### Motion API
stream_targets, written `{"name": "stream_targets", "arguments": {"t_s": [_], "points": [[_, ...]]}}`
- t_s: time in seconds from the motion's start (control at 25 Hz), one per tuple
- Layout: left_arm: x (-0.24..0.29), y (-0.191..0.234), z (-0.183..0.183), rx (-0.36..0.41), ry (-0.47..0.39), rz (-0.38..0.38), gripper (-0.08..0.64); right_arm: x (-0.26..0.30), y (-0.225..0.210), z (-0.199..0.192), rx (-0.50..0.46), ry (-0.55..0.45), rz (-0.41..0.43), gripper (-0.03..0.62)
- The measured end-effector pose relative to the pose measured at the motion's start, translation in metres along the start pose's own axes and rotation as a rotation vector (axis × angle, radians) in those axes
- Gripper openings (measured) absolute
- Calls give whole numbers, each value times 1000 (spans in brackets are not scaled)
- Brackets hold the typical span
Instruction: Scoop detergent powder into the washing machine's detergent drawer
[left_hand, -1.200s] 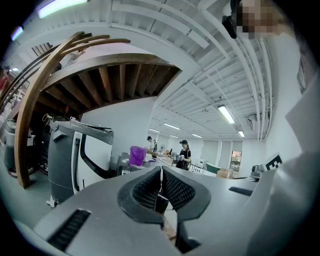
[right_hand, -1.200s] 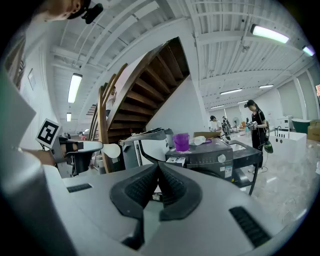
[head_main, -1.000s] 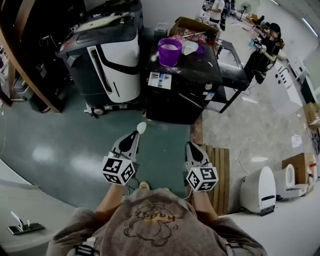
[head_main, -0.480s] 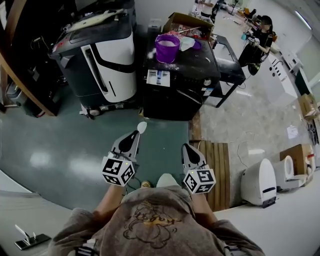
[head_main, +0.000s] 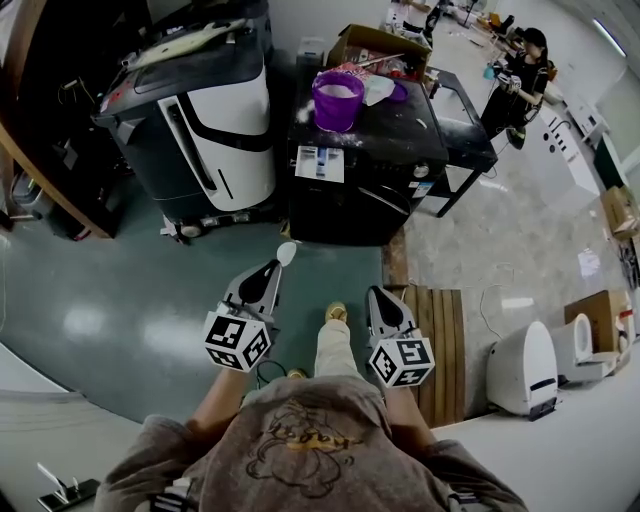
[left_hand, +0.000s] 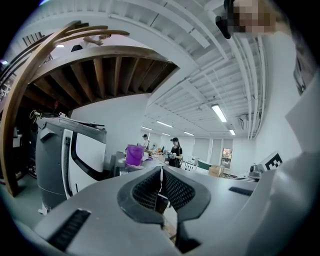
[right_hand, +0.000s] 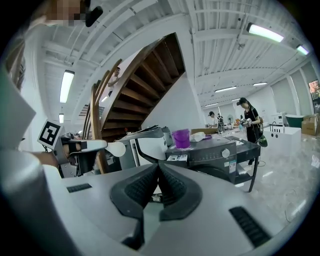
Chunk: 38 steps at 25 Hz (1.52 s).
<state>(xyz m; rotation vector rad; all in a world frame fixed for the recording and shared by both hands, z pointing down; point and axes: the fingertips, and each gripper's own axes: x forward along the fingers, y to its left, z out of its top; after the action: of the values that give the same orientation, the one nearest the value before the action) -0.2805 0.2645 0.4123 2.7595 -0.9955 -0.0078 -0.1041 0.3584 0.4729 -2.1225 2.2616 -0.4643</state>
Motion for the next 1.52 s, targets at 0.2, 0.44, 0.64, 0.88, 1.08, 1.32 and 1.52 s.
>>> {"name": "stream_targets", "arguments": {"t_s": [0.2, 0.44, 0.64, 0.88, 1.08, 1.32, 1.52], "points": [[34, 8, -2, 4, 8, -8, 23, 31, -16, 6, 3, -6, 11, 0], [86, 26, 5, -18, 14, -8, 23, 77, -43, 21, 11, 2, 27, 1], [134, 42, 12, -26, 25, 3, 23, 122, -70, 43, 9, -1, 41, 2], [184, 56, 31, -17, 19, 31, 23, 167, -99, 76, -8, -4, 80, 2], [223, 68, 40, -17, 15, 59, 23, 198, -128, 94, -11, 0, 93, 2], [269, 76, 48, -21, 1, 92, 23, 234, -164, 110, -19, 11, 118, 2], [299, 84, 56, -17, -15, 124, 23, 260, -189, 120, -25, 14, 141, 2]]}}
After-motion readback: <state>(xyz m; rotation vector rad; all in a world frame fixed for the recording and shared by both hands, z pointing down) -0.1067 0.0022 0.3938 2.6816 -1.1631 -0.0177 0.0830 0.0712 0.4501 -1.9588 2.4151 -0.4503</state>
